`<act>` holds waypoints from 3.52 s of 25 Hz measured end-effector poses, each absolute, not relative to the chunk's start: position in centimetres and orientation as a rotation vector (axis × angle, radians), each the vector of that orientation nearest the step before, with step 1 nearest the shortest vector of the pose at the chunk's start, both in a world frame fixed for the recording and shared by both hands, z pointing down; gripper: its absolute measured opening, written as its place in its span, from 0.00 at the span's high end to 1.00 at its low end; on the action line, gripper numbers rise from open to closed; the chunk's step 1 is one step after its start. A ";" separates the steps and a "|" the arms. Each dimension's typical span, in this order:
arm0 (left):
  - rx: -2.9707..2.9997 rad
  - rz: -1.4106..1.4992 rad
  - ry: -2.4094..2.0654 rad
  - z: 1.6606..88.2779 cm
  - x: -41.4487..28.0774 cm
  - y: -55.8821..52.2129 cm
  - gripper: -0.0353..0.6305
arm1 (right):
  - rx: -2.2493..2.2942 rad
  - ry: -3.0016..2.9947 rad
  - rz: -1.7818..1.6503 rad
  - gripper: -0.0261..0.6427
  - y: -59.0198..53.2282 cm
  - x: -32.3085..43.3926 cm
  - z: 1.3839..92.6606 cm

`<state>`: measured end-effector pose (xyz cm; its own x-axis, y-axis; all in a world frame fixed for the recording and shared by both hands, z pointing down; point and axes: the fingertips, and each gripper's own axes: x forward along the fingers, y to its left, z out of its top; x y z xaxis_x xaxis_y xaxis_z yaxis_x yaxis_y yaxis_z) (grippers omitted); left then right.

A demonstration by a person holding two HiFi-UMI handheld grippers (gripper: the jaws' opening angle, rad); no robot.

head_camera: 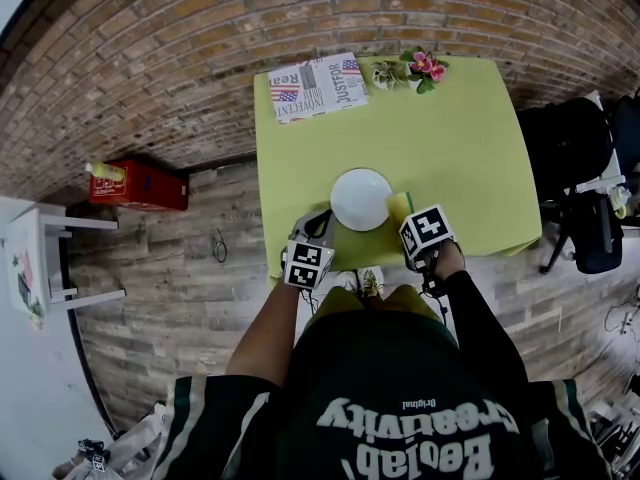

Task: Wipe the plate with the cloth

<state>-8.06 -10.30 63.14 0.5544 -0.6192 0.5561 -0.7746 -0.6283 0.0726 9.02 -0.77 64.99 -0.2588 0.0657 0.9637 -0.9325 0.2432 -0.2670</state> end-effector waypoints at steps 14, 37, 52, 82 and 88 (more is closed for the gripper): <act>2.528 0.665 -1.130 62.6 -8.0 -10.1 0.94 | 0.866 -1.555 1.211 0.75 -1.3 6.7 63.1; 2.292 0.762 -1.284 64.2 -8.8 -9.8 0.94 | 0.512 -1.681 1.110 0.76 0.6 -0.1 63.4; 2.296 0.718 -1.346 63.8 -9.1 -9.8 0.94 | 0.459 -1.677 1.089 0.75 0.8 0.3 64.7; 2.357 0.664 -1.373 63.1 -9.2 -9.4 0.94 | 0.564 -1.610 1.155 0.75 0.7 5.7 65.1; 2.365 0.648 -1.374 63.0 -9.1 -9.4 0.94 | 0.601 -1.598 1.181 0.75 0.4 7.3 65.1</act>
